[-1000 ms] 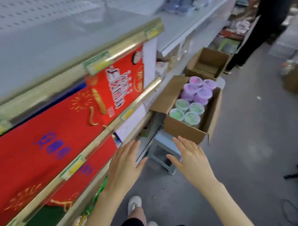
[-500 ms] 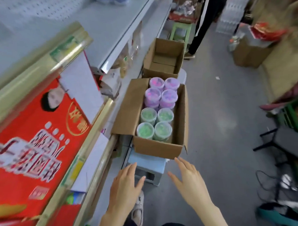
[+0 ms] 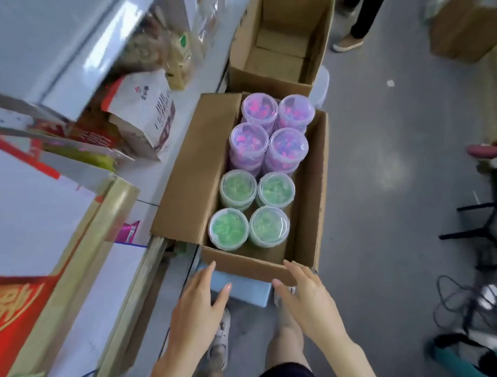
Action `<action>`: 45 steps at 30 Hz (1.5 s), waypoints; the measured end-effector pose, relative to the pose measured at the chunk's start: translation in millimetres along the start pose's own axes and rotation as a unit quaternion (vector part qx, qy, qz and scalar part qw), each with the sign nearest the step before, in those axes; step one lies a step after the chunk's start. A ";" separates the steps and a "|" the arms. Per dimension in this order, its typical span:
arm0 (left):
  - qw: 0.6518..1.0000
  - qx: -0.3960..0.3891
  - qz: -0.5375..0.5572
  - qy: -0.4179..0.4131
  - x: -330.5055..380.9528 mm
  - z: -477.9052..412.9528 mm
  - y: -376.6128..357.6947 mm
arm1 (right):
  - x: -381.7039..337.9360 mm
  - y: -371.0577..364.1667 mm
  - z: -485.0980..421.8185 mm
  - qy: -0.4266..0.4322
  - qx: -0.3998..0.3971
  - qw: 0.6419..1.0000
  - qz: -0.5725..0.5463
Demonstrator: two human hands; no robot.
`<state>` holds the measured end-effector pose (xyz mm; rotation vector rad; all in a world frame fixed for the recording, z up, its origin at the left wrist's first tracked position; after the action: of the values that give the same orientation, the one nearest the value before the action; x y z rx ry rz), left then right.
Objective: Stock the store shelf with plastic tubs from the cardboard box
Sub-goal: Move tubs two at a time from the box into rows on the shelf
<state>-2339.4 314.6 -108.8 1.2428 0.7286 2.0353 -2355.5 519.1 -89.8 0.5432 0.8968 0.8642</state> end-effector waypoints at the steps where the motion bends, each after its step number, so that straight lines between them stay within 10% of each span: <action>1: 1.000 0.002 0.008 0.015 1.9 -15.3 -7.7 | 4.9 -0.2 -18.6 -0.010 -0.010 1.000 -0.013; 14: 0.971 0.124 0.063 0.193 29.6 -222.6 -97.5 | 54.0 -12.4 -240.1 -0.124 -0.083 0.973 -0.175; 25: 0.965 0.127 -0.074 0.219 5.7 -267.9 -138.5 | 73.2 -42.6 -295.2 -0.256 -0.084 0.878 -0.395; 45: 0.916 0.304 0.118 0.235 39.2 -254.2 -103.7 | 63.7 -16.3 -280.4 -0.115 -0.019 0.869 -0.480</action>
<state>-2559.9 378.4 -264.4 1.2025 1.6039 2.4418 -2564.6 579.6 -278.5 0.1041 0.7888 -0.0973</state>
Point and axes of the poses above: each hand's wrist, its own z-axis away from the middle knuckle, its own y-axis out of the back of the hand, x = y × z, the point moved 2 cm from there along -z, towards the middle knuckle, and after that the axes turned 2 degrees about x, right-handed, at the moved point
